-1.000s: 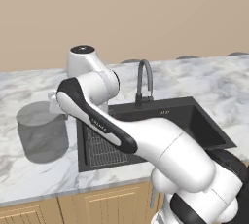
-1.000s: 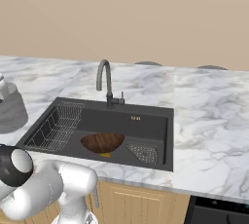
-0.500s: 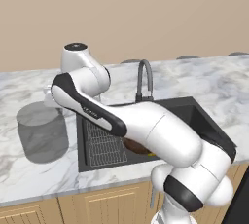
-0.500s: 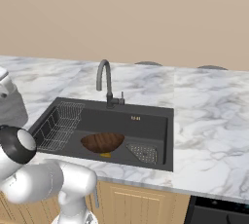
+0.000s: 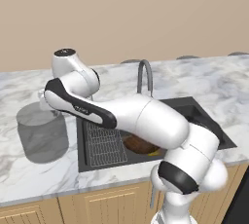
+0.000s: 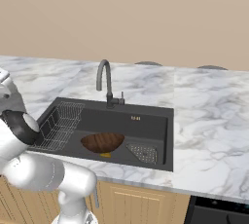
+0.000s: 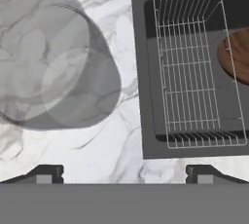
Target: Pick the jar and bowl and place them in the sink. Then turn on the water.
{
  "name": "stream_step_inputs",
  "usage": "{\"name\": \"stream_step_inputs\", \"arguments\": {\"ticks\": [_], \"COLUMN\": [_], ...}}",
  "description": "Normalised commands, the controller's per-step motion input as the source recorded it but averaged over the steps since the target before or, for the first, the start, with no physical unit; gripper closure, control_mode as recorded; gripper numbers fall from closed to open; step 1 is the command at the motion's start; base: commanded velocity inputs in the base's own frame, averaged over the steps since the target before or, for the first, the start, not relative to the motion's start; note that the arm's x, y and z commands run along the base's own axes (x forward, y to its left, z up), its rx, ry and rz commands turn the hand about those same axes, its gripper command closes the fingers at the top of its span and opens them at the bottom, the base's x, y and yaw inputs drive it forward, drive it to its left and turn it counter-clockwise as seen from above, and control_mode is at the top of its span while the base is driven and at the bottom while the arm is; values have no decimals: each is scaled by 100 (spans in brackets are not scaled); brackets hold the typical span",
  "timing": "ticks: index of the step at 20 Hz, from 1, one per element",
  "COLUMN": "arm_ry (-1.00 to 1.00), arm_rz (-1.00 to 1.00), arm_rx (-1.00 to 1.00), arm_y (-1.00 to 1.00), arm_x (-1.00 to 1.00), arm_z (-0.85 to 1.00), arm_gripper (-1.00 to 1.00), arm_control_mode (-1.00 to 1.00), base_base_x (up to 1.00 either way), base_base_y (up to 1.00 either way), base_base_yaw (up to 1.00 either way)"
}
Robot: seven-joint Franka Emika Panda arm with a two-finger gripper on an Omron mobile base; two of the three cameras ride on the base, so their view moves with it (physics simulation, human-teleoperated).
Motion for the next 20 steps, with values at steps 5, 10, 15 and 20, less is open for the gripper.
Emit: {"name": "stream_step_inputs", "arguments": {"ticks": [5,10,15,20], "arm_ry": [0,1,3,8], "arm_rz": [0,0,0,0], "arm_rx": [-7,-5,-8,-10], "arm_y": [15,26,18,9], "arm_x": [21,23,24,37], "arm_z": [-16,0,-11,-15], "arm_gripper": [-100,-100,-100,-100], "arm_control_mode": [-100,-100,-100,-100], "base_base_x": [0,0,0,0], "base_base_y": [0,0,0,0], "base_base_yaw": [0,0,0,0]}}
